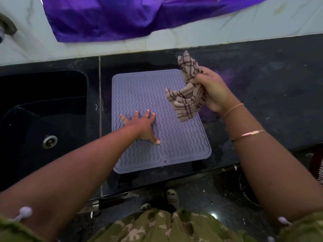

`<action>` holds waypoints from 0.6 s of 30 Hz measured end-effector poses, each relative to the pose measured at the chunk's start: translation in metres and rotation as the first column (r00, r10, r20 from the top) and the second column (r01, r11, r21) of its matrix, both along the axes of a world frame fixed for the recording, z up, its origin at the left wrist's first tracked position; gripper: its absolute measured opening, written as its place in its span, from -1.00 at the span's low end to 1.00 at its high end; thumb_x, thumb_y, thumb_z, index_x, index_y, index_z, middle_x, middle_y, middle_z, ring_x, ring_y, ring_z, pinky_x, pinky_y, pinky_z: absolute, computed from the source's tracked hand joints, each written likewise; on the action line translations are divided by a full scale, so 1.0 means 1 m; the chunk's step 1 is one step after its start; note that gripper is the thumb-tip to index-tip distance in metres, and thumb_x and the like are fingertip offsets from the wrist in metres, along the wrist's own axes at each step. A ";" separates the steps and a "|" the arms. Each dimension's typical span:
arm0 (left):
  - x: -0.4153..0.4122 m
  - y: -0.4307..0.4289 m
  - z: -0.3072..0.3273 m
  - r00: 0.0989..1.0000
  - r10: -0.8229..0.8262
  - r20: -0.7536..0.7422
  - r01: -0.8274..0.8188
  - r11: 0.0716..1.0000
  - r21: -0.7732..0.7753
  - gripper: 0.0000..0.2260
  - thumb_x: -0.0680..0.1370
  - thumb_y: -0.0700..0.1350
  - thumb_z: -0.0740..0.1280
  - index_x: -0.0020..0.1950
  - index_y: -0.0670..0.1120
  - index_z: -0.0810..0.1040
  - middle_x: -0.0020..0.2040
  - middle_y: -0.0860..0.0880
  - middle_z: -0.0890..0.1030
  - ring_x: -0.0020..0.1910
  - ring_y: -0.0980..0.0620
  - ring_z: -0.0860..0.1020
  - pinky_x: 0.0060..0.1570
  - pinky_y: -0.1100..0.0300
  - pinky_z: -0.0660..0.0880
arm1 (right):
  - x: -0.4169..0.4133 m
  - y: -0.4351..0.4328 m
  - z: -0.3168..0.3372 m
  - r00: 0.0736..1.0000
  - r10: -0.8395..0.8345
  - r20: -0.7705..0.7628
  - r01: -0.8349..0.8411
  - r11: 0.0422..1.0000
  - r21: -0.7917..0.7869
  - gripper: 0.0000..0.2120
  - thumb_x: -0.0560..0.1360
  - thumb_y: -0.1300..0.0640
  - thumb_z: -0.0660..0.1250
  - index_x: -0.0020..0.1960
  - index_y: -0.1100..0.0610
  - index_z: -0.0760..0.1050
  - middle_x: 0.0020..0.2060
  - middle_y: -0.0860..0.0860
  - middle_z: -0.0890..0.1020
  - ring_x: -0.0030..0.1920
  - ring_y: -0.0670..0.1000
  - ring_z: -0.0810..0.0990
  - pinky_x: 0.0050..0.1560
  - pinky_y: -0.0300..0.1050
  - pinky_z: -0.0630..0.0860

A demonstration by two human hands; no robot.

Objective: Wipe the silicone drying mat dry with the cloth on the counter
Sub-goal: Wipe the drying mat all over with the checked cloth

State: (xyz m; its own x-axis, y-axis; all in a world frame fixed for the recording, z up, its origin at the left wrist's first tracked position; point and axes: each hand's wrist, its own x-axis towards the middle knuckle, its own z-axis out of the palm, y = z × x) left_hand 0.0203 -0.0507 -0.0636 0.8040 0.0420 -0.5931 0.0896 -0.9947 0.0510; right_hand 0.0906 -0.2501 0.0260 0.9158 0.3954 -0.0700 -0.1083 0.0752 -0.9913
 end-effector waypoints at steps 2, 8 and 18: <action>0.000 0.001 0.000 1.000 -0.001 0.004 0.001 1.000 -0.001 0.07 0.27 0.40 0.39 0.53 0.12 -0.23 0.55 0.09 -0.23 0.52 -0.17 -0.21 0.26 -0.50 -0.22 | 0.005 0.012 -0.006 0.992 0.084 -0.089 -0.069 0.986 0.154 -0.74 0.36 0.30 0.16 -0.02 0.11 0.50 -0.26 -0.02 0.57 -0.25 -0.07 0.53 -0.25 -0.17 0.48; -0.002 0.002 -0.001 1.000 -0.012 0.021 0.013 1.000 -0.028 0.03 0.29 0.38 0.39 0.54 0.14 -0.15 0.55 0.08 -0.22 0.52 -0.17 -0.21 0.25 -0.50 -0.23 | 0.012 0.005 -0.078 0.970 -0.212 -0.120 0.148 0.904 -0.401 -0.56 0.42 0.43 0.17 0.28 0.23 0.43 0.20 0.24 0.52 0.21 0.22 0.51 0.26 0.22 0.42; -0.001 -0.002 0.001 0.999 -0.014 0.037 0.013 0.999 0.037 0.05 0.28 0.40 0.37 0.54 0.12 -0.19 0.56 0.09 -0.20 0.52 -0.15 -0.17 0.25 -0.49 -0.24 | -0.030 0.053 -0.109 0.954 0.132 0.271 0.222 0.302 -0.927 -0.10 0.41 -0.32 0.23 0.53 0.04 -0.13 0.50 0.25 -0.09 0.46 0.31 0.08 0.42 0.22 0.07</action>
